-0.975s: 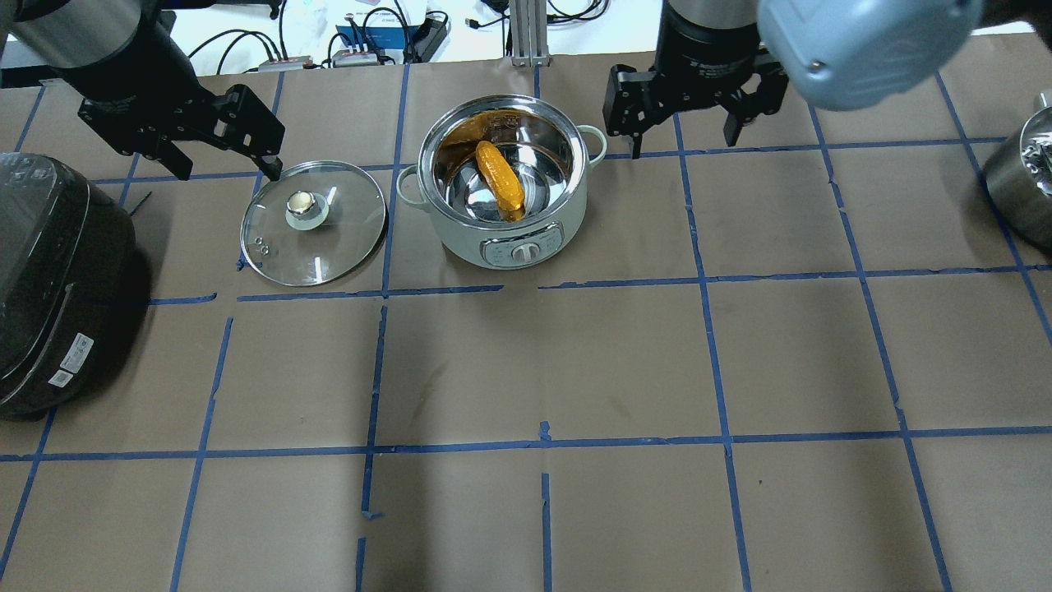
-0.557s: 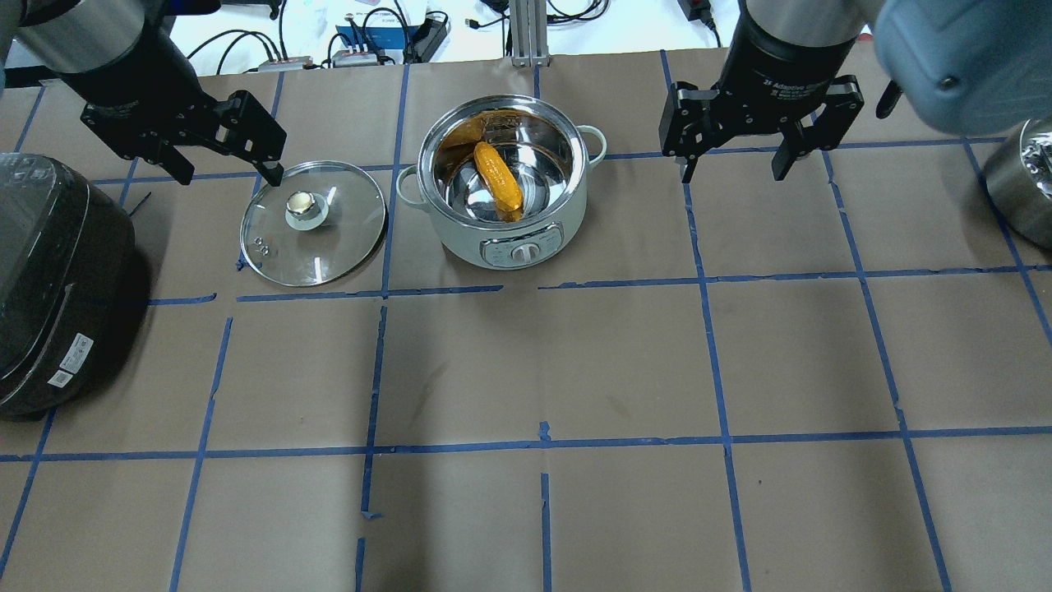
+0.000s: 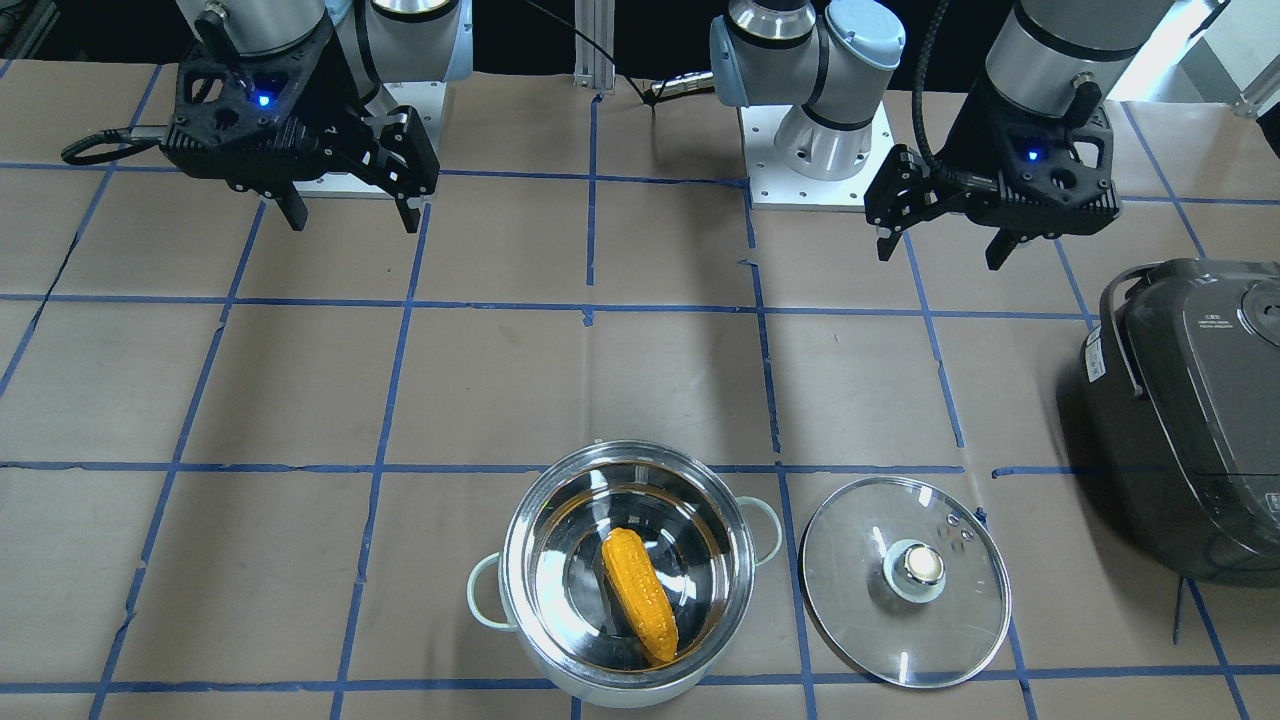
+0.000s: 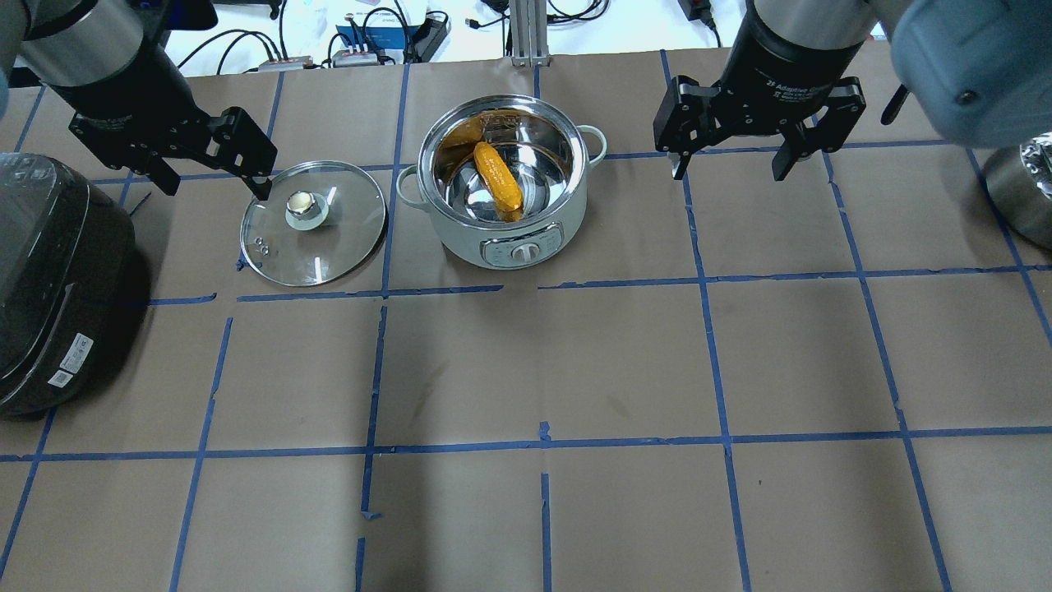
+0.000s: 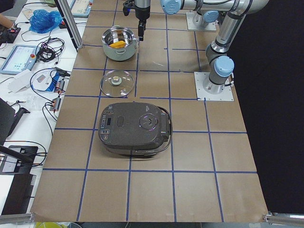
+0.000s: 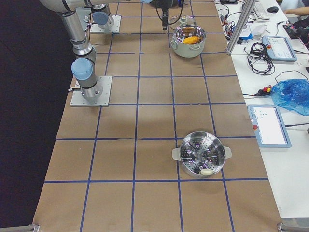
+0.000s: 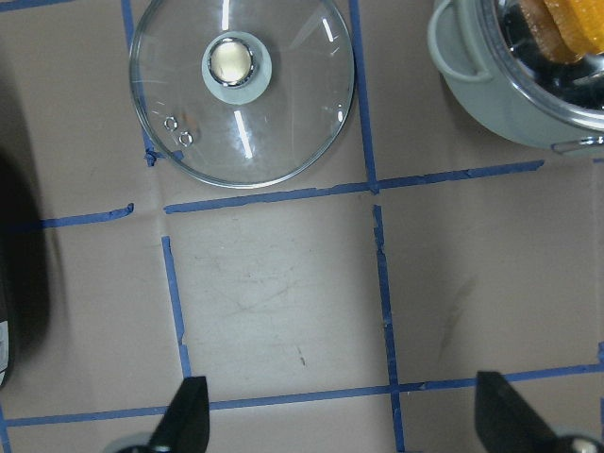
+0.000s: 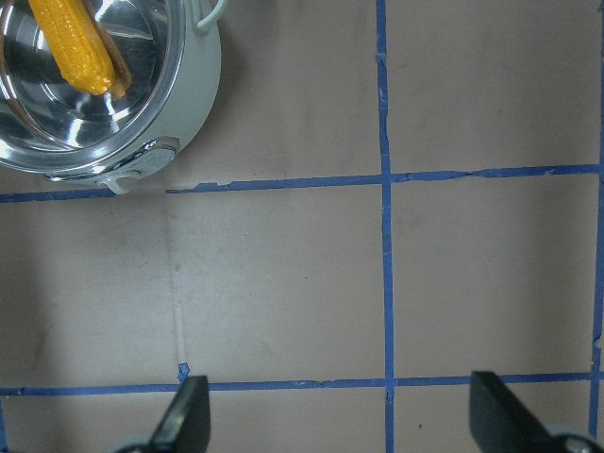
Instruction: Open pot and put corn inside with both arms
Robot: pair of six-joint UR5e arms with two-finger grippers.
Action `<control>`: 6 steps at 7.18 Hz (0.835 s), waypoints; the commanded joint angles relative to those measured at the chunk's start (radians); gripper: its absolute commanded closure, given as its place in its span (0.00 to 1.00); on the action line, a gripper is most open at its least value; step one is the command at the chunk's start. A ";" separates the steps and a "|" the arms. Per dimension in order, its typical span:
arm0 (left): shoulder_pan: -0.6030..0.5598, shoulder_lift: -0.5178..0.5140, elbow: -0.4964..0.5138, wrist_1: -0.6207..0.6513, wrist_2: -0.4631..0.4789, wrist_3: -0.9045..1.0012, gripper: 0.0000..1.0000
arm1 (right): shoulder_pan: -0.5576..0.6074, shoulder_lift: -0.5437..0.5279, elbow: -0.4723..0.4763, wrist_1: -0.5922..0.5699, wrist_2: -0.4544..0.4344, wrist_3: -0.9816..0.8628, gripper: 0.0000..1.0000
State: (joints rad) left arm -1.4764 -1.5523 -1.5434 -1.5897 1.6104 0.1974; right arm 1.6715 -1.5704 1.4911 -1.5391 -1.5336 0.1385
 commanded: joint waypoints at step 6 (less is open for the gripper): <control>0.002 0.047 -0.049 -0.007 -0.023 0.002 0.00 | -0.001 0.012 -0.003 -0.022 -0.002 -0.013 0.00</control>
State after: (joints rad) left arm -1.4756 -1.5203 -1.5736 -1.5951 1.5899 0.1965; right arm 1.6712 -1.5598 1.4888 -1.5577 -1.5343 0.1274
